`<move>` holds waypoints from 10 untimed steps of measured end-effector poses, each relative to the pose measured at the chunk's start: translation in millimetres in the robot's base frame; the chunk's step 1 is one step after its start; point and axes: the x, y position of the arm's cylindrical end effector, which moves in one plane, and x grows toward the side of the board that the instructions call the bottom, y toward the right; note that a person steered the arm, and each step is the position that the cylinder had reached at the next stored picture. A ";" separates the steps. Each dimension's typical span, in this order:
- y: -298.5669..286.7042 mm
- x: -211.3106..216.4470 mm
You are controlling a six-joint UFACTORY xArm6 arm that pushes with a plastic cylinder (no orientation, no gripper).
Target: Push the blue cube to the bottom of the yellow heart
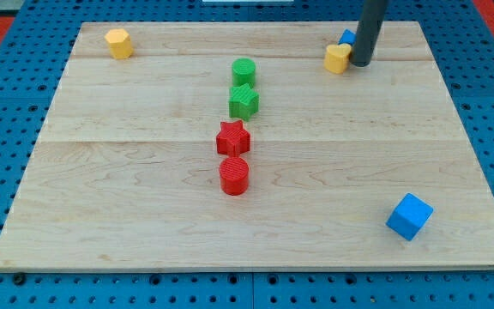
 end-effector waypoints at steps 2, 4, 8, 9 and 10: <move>33.4 66.3; 49.9 155.3; -17.8 271.8; -22.5 276.9; -36.7 274.7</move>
